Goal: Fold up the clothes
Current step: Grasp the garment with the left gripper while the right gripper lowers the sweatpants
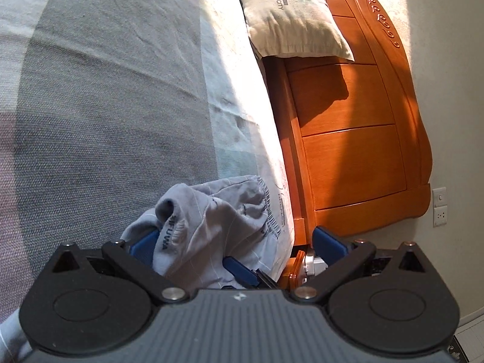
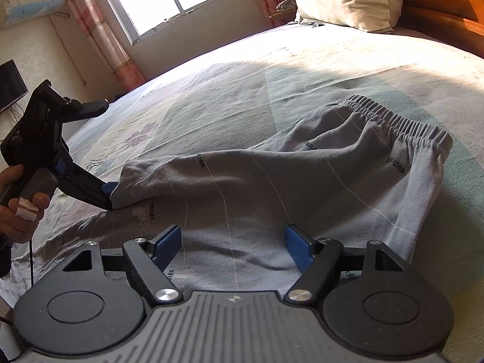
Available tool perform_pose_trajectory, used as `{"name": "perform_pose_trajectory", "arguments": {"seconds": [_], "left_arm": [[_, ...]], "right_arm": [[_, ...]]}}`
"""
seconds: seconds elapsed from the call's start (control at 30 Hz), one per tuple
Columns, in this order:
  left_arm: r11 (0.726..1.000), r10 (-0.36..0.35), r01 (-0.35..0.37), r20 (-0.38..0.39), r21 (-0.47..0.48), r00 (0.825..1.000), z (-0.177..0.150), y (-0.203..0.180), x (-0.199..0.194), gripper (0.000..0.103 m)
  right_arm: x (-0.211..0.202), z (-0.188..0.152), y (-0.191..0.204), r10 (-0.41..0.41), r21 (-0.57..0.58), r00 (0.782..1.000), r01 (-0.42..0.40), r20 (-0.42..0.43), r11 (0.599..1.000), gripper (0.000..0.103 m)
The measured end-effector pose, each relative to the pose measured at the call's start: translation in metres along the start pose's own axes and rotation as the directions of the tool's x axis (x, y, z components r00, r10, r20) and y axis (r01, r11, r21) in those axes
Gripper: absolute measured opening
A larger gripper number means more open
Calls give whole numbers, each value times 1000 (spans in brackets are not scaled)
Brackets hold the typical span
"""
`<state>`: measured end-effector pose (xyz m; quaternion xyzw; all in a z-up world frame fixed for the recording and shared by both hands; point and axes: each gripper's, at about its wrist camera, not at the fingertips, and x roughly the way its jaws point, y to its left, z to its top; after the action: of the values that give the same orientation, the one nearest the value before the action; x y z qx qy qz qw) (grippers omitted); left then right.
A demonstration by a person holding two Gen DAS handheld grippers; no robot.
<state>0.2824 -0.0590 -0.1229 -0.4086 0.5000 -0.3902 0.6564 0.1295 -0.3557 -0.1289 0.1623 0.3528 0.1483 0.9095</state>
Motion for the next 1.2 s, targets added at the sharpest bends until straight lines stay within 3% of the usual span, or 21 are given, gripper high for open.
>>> {"name": "perform_pose_trajectory", "arguments": {"seconds": [0.17,0.33,0.47,0.6,0.67,0.73,0.77,0.83,0.87,0.9,0.97,1.2], "left_arm": [[999,-28,24,-85,-42,996,-3,7,13,102],[999,-32,32,-10,-40,999,-12,-5,10,102],[987,95,-97,16,131,995,-40,-26,23,102],[930,211,-218,56,297,976,-66,-44,37,102],[909,230,-238,65,341,971,-70,-45,39,102],[909,224,-235,72,344,972,-64,-43,39,102],[908,214,-234,95,348,972,-57,-42,37,102],[892,217,-279,204,355,955,-39,-41,28,102],[892,226,-307,259,331,939,-28,-39,24,102],[908,217,-298,277,295,936,-18,-34,20,102],[936,185,-255,279,242,942,-5,-26,12,102],[961,126,-189,290,201,949,-11,-30,-24,102]], "right_arm": [[-1,0,-1,7,7,1000,-7,3,1000,80],[0,0,-1,17,11,1000,-17,6,1000,83],[0,-1,3,6,-10,1000,-6,4,1000,84],[0,-1,4,0,-18,1000,0,2,1000,84],[0,-1,4,-5,-23,1000,5,1,1000,84],[1,-2,6,-10,-31,1000,10,0,999,84],[1,-2,7,-13,-36,1000,13,0,999,85],[1,-3,9,-18,-42,1000,18,2,999,85],[1,-3,9,-20,-41,1000,20,4,999,85],[0,-2,9,-21,-40,1000,22,5,999,85],[-5,-1,9,-17,-16,1000,17,5,1000,85],[-58,-2,-29,40,210,995,-59,96,976,87]]}}
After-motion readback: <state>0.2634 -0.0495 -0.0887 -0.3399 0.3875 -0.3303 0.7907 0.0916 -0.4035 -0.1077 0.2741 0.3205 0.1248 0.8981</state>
